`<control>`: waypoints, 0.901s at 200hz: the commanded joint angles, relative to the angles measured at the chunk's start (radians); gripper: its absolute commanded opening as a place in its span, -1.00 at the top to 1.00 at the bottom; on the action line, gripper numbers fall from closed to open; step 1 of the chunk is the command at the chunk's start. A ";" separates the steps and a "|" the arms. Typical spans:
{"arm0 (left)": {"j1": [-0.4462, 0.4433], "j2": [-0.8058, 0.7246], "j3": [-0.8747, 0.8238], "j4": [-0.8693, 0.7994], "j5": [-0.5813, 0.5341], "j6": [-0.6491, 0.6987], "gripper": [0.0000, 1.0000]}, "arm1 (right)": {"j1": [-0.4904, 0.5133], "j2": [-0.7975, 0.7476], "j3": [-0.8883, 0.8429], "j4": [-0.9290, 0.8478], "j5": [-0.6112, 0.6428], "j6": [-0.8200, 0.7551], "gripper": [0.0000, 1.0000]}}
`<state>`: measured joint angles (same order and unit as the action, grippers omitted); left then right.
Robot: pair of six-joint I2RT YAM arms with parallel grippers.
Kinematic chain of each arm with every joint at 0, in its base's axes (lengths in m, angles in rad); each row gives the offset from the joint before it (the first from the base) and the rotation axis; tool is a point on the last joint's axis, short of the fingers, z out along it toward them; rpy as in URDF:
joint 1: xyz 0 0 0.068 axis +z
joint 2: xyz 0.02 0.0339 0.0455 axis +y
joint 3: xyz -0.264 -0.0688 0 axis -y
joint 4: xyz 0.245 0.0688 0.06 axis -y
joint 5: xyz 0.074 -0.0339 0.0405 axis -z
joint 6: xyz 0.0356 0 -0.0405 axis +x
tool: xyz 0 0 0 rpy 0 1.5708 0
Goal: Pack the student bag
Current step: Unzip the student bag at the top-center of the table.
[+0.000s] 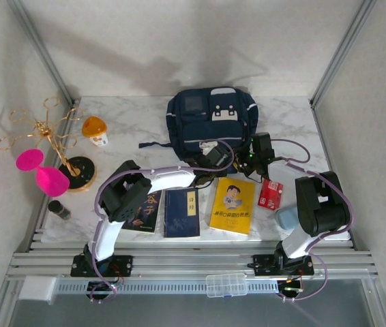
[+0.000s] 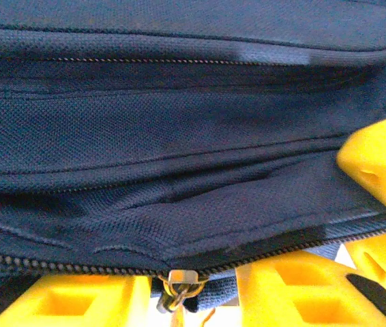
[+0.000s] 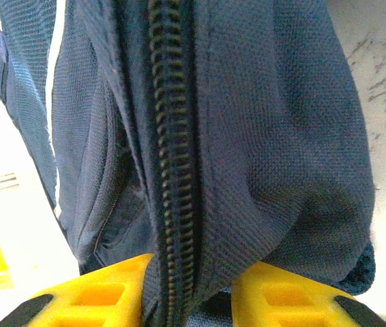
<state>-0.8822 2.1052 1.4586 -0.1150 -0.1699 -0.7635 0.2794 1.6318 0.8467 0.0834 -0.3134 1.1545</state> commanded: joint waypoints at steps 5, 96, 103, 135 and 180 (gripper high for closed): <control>0.002 0.039 0.044 0.012 -0.050 0.000 0.41 | 0.004 -0.003 -0.006 0.087 -0.017 0.018 0.43; 0.018 -0.131 -0.109 0.020 -0.071 0.081 1.00 | -0.028 -0.030 0.032 0.044 -0.025 -0.057 0.73; 0.024 -0.153 -0.130 0.010 -0.075 0.094 1.00 | -0.037 -0.035 0.038 0.033 -0.025 -0.067 0.77; 0.070 -0.273 -0.265 -0.026 -0.067 0.165 1.00 | -0.096 -0.051 0.073 -0.018 -0.054 -0.127 0.95; 0.161 -0.346 -0.390 -0.058 -0.017 0.236 1.00 | -0.173 -0.061 0.128 -0.074 -0.071 -0.190 1.00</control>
<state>-0.8108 1.8061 1.1477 -0.0120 -0.1154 -0.5880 0.2237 1.6073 0.9222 0.0158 -0.5381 1.0332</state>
